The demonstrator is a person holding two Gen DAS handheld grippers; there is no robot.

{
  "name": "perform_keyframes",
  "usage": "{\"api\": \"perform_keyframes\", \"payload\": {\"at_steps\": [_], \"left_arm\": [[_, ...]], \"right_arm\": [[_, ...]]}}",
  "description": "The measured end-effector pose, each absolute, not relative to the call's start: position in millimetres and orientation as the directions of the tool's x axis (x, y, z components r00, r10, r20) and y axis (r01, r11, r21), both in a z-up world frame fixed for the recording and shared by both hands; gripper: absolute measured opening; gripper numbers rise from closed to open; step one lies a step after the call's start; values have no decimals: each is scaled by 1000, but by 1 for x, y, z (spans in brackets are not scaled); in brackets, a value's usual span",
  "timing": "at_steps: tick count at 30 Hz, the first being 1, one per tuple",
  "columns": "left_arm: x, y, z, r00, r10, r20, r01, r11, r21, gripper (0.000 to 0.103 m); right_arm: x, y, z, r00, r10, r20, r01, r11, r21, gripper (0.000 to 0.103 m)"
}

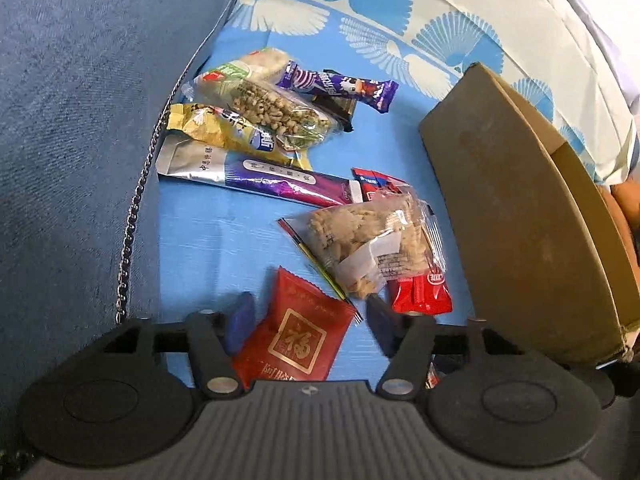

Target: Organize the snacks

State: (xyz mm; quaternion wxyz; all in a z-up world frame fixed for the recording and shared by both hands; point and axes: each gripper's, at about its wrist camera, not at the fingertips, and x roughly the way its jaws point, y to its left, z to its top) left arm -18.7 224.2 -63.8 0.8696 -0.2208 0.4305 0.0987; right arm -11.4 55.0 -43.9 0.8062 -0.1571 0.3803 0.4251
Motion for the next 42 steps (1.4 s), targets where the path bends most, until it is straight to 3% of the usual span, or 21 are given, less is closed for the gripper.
{"api": "perform_keyframes", "payload": {"at_steps": [4, 9, 17, 20, 22, 27, 35, 42], "left_arm": [[-20, 209, -60, 593, 27, -805, -340, 915, -220, 79], [-16, 188, -63, 539, 89, -838, -311, 945, -99, 79], [-13, 175, -69, 500, 123, -857, -276, 961, -23, 79], [-13, 173, -69, 500, 138, -855, -279, 960, -9, 71], [-13, 173, -68, 503, 147, -852, -280, 960, 0, 58], [-17, 172, -64, 525, 132, -841, -281, 959, -25, 48], [-29, 186, -58, 562, 31, -827, -323, 928, -185, 48], [-25, 184, -63, 532, 29, -846, -322, 931, -171, 49]], "right_arm": [[-11, 52, -43, 346, 567, -747, -800, 594, 80, 45], [-12, 53, -47, 335, 552, -764, -803, 591, 75, 45], [-16, 54, -46, 339, 541, -770, -803, 593, 63, 45], [-17, 54, -46, 344, 538, -770, -804, 592, 55, 41], [-17, 54, -45, 349, 536, -769, -805, 592, 47, 27], [-18, 52, -42, 373, 539, -755, -799, 601, 34, 19], [-19, 49, -38, 381, 556, -739, -794, 606, 47, 18], [-20, 50, -45, 376, 533, -758, -796, 604, 31, 19]]}}
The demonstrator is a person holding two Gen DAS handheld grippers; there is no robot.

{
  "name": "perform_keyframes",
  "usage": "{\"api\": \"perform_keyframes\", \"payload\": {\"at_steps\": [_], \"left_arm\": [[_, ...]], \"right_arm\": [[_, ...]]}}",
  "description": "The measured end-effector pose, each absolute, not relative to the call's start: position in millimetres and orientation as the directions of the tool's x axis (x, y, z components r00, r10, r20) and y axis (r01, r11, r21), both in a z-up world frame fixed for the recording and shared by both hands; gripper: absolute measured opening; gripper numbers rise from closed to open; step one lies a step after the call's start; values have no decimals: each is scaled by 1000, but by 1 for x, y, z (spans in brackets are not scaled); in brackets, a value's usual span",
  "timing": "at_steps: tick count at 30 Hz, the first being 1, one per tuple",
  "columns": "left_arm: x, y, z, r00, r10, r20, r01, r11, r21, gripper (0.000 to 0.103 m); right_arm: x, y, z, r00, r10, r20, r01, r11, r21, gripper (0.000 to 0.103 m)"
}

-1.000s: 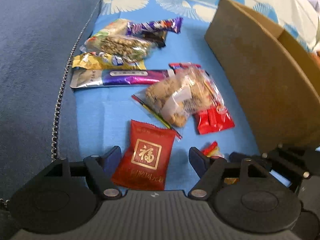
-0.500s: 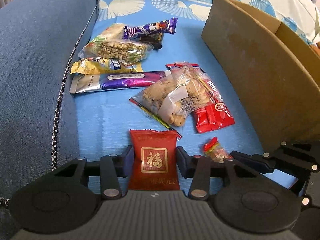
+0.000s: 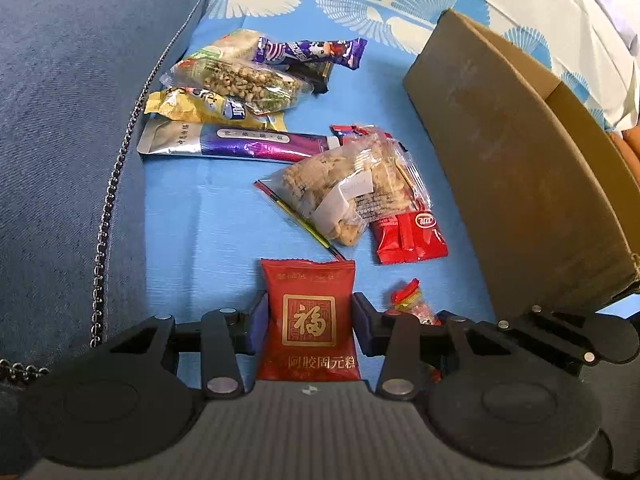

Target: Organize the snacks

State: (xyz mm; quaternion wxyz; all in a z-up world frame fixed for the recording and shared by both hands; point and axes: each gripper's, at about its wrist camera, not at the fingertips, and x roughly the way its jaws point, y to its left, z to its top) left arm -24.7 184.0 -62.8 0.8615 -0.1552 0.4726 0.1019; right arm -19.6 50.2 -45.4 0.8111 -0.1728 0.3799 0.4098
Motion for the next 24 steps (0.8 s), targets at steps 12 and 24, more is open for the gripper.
{"api": "perform_keyframes", "payload": {"at_steps": [12, 24], "left_arm": [[-22, 174, -65, 520, 52, -852, -282, 953, -114, 57], [-26, 172, -60, 552, 77, -831, -285, 953, -100, 45]], "right_arm": [[-22, 50, -48, 380, 513, -769, -799, 602, 6, 24], [-25, 48, -42, 406, 521, -751, -802, 597, -20, 18]]}}
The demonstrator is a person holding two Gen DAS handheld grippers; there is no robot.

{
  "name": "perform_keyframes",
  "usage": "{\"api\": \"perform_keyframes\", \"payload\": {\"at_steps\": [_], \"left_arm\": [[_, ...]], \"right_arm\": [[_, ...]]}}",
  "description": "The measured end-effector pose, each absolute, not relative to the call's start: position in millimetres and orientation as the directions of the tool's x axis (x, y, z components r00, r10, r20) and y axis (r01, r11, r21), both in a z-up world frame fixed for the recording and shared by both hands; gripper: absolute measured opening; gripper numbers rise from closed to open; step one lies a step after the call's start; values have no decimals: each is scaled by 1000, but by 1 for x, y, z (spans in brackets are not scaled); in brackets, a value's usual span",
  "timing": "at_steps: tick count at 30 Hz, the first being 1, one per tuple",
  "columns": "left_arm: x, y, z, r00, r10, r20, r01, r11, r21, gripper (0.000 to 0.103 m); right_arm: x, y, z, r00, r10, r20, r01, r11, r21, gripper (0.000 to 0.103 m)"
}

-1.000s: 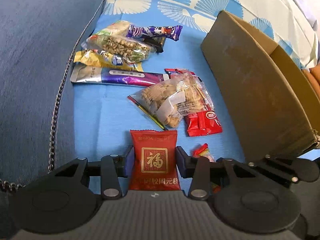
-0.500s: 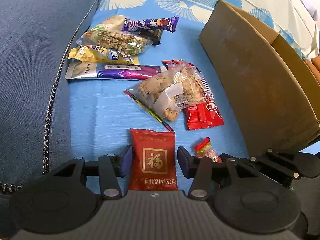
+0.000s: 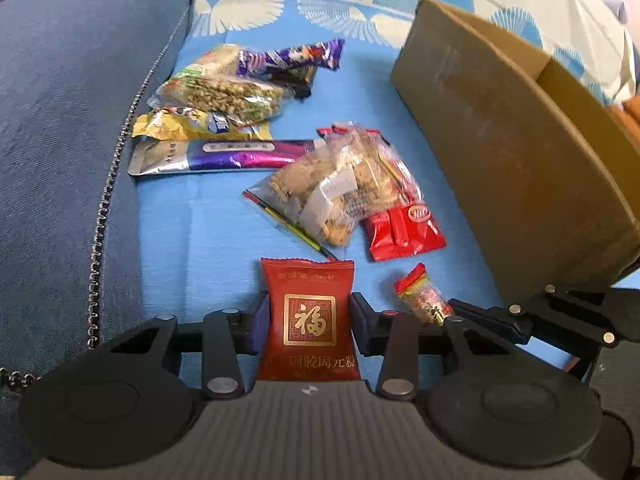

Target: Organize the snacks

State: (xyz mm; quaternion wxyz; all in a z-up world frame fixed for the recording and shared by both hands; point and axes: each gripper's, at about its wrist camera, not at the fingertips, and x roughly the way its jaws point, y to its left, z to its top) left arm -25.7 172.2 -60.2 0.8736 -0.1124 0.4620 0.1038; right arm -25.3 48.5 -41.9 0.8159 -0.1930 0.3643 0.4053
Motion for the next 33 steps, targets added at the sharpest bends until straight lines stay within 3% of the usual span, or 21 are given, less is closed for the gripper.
{"api": "perform_keyframes", "payload": {"at_steps": [22, 33], "left_arm": [[-70, 178, -14, 818, 54, -573, -262, 922, -286, 45], [-66, 159, 3, 826, 15, -564, -271, 887, -373, 45]], "right_arm": [[-13, -9, 51, 528, 681, -507, -748, 655, 102, 18], [19, -56, 70, 622, 650, -436, -654, 738, 166, 18]]}}
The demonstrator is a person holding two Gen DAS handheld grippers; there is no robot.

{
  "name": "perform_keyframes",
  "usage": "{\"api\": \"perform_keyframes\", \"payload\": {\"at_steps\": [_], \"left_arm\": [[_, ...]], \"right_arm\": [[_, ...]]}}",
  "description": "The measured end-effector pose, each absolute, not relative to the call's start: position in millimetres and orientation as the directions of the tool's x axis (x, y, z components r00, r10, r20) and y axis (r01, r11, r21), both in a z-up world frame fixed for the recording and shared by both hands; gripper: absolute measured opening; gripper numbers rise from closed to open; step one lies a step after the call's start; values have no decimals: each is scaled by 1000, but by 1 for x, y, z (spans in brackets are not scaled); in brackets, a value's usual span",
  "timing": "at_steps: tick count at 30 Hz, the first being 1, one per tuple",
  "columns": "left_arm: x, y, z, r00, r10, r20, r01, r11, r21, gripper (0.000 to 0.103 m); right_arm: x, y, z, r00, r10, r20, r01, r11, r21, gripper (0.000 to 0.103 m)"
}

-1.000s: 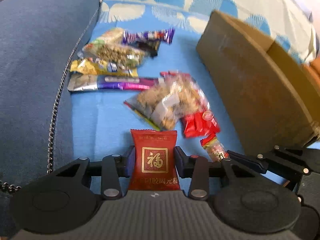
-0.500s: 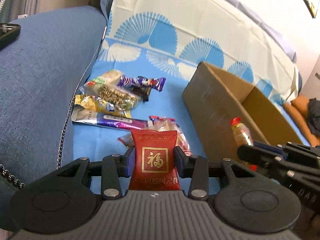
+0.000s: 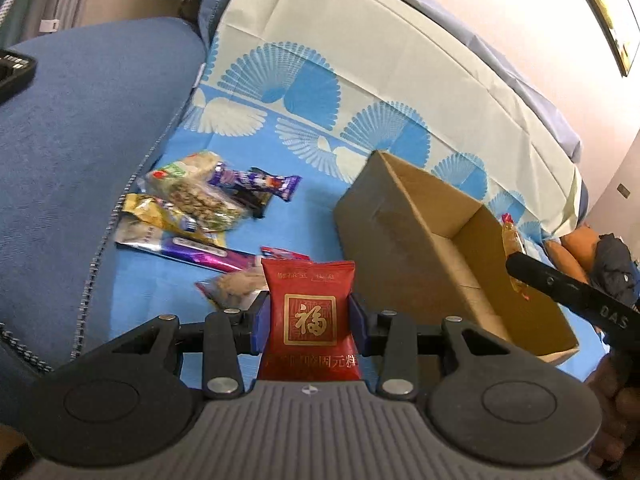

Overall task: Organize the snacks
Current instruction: 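Lift and carry both held snacks over the cardboard box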

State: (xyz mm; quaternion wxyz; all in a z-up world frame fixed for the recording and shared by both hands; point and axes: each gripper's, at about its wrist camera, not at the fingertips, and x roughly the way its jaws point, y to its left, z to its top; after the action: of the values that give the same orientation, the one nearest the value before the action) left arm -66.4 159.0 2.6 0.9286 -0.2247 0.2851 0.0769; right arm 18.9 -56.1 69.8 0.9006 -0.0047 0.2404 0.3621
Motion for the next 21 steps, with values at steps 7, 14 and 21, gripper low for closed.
{"api": "perform_keyframes", "payload": {"at_steps": [7, 14, 21], "left_arm": [[-46, 125, 27, 836, -24, -548, -219, 902, -373, 45], [-19, 85, 57, 865, -82, -496, -135, 912, -386, 45], [18, 49, 82, 884, -143, -445, -61, 908, -414, 45]], "right_arm": [[34, -87, 76, 679, 612, -406, -586, 784, 202, 18], [57, -128, 80, 763, 513, -393, -441, 858, 265, 18], [75, -165, 81, 837, 390, -384, -303, 915, 268, 18]]}}
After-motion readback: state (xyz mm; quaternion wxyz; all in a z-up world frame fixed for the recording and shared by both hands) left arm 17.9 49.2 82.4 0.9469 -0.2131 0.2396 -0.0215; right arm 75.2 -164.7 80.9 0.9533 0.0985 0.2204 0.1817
